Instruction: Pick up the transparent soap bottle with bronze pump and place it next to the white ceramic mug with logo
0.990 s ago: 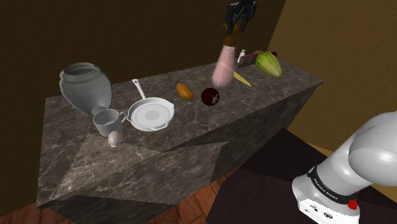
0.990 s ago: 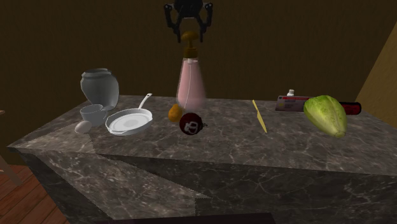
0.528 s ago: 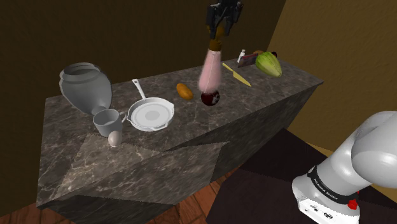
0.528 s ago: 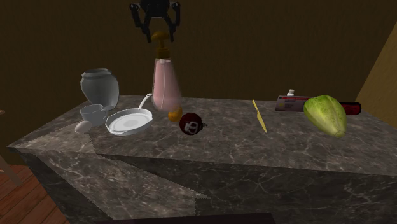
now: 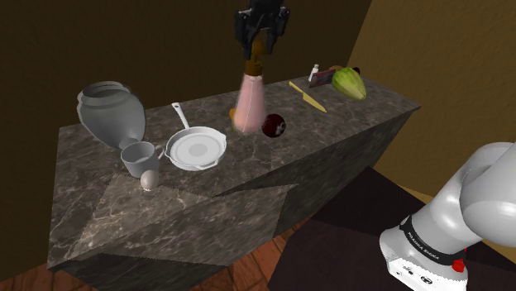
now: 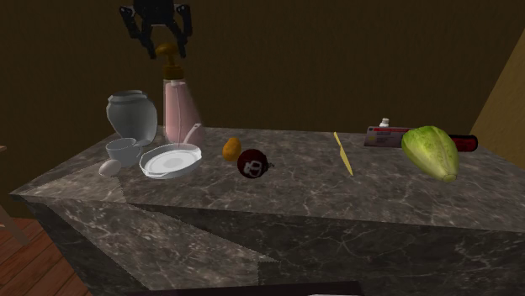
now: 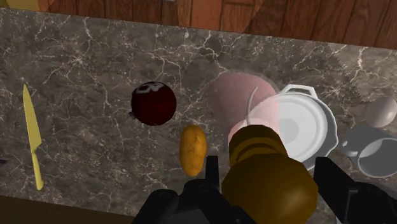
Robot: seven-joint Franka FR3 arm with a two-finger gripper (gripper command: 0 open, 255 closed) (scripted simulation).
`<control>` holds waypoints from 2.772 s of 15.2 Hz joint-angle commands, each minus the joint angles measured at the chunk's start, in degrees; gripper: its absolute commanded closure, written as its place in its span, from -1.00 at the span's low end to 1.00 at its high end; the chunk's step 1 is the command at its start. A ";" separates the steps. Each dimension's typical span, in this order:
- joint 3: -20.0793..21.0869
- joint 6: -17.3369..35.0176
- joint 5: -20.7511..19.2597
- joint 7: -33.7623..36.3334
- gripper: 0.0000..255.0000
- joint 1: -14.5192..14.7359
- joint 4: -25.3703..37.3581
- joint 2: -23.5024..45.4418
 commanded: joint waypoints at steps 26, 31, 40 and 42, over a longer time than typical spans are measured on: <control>9.59 -6.05 -11.43 25.79 1.00 17.55 27.90 25.94; 9.56 -1.80 -11.25 26.28 1.00 16.85 22.84 25.15; 9.36 5.17 -11.48 27.24 1.00 16.11 15.52 24.90; 9.29 6.63 -11.61 27.48 1.00 16.01 14.15 25.02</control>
